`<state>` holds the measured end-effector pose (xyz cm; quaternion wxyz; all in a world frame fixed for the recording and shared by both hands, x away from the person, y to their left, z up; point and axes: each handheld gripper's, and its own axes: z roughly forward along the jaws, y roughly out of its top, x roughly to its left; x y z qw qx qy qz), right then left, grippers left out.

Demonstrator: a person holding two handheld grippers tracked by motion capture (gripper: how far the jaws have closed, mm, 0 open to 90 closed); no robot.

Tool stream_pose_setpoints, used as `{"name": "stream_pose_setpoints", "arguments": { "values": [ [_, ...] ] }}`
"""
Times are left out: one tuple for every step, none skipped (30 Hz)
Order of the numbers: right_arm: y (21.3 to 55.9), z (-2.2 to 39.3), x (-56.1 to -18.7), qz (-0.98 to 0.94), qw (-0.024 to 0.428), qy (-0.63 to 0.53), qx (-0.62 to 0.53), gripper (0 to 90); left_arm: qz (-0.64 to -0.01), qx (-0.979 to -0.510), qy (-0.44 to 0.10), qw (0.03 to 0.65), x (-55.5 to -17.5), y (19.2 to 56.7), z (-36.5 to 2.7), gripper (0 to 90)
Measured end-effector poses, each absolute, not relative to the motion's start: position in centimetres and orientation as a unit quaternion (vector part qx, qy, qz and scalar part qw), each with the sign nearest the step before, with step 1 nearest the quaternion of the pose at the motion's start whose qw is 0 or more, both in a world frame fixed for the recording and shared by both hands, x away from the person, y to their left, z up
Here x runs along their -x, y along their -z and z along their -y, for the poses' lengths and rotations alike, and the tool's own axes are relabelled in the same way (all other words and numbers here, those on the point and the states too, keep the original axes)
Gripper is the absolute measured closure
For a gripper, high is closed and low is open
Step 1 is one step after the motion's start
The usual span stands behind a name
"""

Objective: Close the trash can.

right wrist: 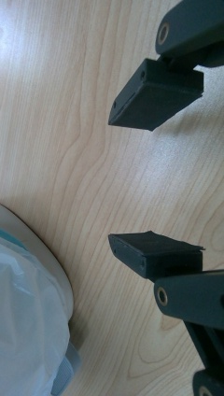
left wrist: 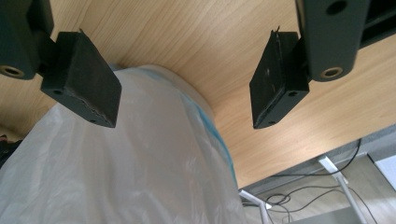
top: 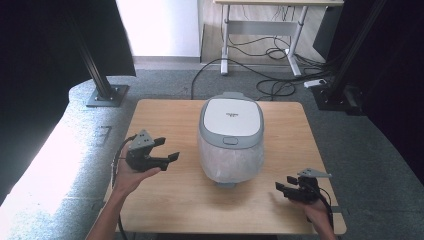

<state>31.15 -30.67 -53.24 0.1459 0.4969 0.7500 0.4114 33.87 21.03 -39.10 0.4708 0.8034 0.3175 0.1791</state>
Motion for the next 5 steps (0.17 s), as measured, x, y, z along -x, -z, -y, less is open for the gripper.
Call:
{"name": "stream_pose_setpoints", "arguments": {
  "values": [
    [53.20,30.60,-31.17,-0.750,0.147,-0.412,-0.496,36.1,-0.319,-0.803,-0.179,0.471,-33.85,39.22,-21.10,25.1],
    [53.20,30.60,-31.17,-0.750,0.147,-0.412,-0.496,36.1,-0.319,-0.803,-0.179,0.471,-33.85,39.22,-21.10,25.1],
    [53.19,30.58,-31.18,-0.750,0.147,-0.412,-0.496,36.1,-0.318,-0.803,-0.180,0.470,-33.85,39.27,-21.11,25.1],
    [53.20,30.57,-31.19,-0.751,0.148,-0.411,-0.495,36.0,-0.318,-0.804,-0.179,0.470,-33.85,39.34,-21.11,25.1],
    [53.24,30.56,-31.25,-0.751,0.148,-0.411,-0.495,35.9,-0.319,-0.804,-0.178,0.470,-33.88,39.49,-21.10,24.9]
  ]
}}
